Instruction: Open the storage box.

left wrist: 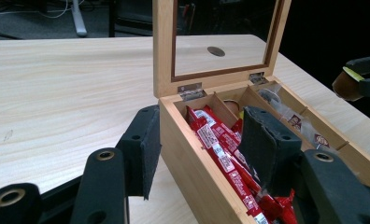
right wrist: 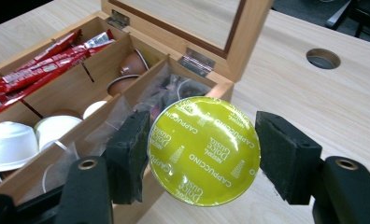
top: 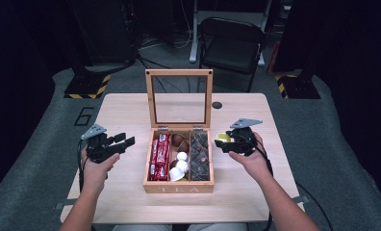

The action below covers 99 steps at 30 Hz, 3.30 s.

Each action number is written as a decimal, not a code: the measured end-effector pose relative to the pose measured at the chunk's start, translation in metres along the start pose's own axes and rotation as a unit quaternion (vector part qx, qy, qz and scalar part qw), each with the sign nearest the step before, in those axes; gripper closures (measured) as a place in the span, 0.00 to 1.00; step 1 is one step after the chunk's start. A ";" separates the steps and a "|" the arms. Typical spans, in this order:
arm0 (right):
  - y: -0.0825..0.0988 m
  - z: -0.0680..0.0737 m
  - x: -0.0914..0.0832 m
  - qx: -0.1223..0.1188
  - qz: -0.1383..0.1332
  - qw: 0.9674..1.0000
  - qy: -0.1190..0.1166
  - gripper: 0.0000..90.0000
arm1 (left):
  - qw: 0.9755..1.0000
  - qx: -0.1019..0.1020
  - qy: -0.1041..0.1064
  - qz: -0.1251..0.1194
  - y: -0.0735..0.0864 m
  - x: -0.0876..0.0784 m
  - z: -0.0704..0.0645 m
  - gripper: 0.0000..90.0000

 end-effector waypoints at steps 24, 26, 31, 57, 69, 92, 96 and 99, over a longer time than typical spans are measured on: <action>0.045 -0.028 -0.008 0.043 0.008 0.998 0.039 0.41 | 1.000 0.000 -0.001 -0.001 0.000 0.000 0.000 0.53; 0.048 -0.032 -0.009 0.047 0.008 0.998 0.044 0.41 | 1.000 0.000 -0.001 -0.001 0.000 0.000 0.000 0.53; 0.060 -0.041 -0.010 0.056 0.013 0.997 0.058 0.41 | 1.000 0.000 -0.002 -0.001 0.000 0.000 0.000 0.53; 0.104 -0.065 -0.006 0.069 0.046 0.991 0.100 0.41 | 1.000 0.001 -0.001 0.004 0.002 0.001 0.000 0.53; 0.116 -0.064 -0.003 0.084 0.054 0.990 0.103 0.34 | 1.000 0.000 -0.003 0.003 0.003 0.000 0.001 0.53; 0.095 -0.058 -0.020 0.084 0.004 0.991 0.101 0.31 | 1.000 0.000 -0.007 -0.001 0.000 -0.003 0.003 0.53; 0.087 -0.056 -0.021 0.081 0.000 0.992 0.101 0.31 | 1.000 0.000 -0.006 -0.002 0.000 -0.003 0.003 0.53; 0.077 -0.051 -0.021 0.072 -0.002 0.993 0.095 0.32 | 1.000 0.000 -0.006 0.000 0.001 -0.003 0.003 0.53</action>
Point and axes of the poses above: each handheld gripper's, and its own axes: x roughly forward along the jaws, y roughly out of its underside, z roughly to its left, the point moved 9 cm from there along x, roughly forward along the jaws, and after that the axes turned 4 degrees about -z, right-handed, at the moved point
